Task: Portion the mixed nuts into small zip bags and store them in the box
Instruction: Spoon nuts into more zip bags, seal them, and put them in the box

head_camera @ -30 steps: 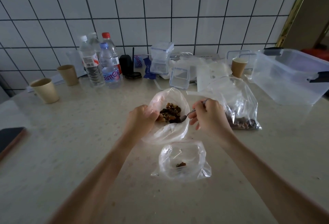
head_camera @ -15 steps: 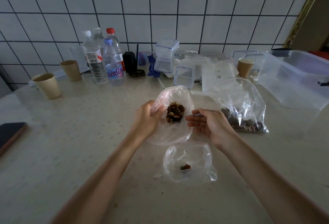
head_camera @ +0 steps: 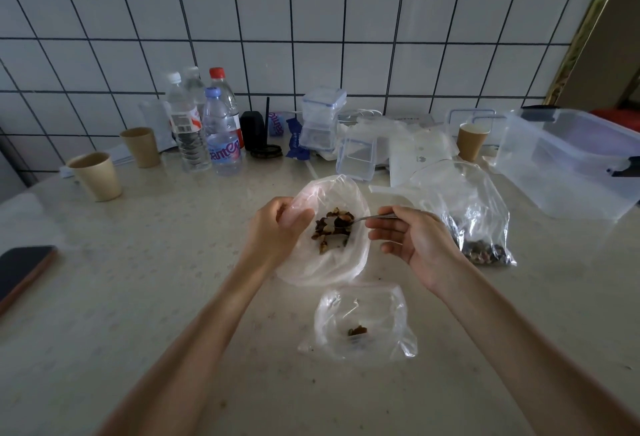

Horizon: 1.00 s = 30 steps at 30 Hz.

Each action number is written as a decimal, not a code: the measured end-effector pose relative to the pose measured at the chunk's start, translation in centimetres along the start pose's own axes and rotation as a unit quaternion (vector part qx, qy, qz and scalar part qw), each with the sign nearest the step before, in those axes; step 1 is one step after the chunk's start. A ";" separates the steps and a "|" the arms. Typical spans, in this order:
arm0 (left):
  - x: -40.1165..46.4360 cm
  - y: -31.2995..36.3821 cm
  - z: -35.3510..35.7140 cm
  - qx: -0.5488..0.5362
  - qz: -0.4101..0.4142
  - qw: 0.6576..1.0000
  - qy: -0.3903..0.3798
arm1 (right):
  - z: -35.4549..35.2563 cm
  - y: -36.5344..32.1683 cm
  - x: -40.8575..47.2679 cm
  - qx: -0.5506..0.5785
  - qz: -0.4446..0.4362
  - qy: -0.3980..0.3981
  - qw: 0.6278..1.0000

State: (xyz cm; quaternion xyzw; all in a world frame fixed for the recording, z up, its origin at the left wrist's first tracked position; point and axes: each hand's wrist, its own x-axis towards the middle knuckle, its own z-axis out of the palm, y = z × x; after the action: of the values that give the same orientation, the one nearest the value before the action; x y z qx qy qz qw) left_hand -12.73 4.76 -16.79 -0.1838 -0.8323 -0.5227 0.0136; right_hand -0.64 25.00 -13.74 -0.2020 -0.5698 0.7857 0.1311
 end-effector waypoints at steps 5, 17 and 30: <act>-1.0 0.7 -1.7 0.085 0.050 0.994 0.046 | 0.3 -2.0 -1.4 -0.003 -0.036 -0.035 0.999; -11.2 1.8 -2.0 0.155 0.068 0.983 -0.070 | -4.7 -1.0 -8.8 -0.051 -0.031 -0.087 0.994; -12.1 1.9 -1.2 0.161 0.075 0.982 -0.067 | -7.5 -0.3 -13.2 -0.515 -0.346 -0.165 0.766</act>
State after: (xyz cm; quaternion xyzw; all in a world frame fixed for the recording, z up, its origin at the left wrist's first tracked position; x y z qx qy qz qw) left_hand -1.06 0.87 -17.18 -0.2762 -0.8885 -0.3654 0.0265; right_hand 14.50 25.70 -13.25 0.1049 -0.9331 0.2966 0.1742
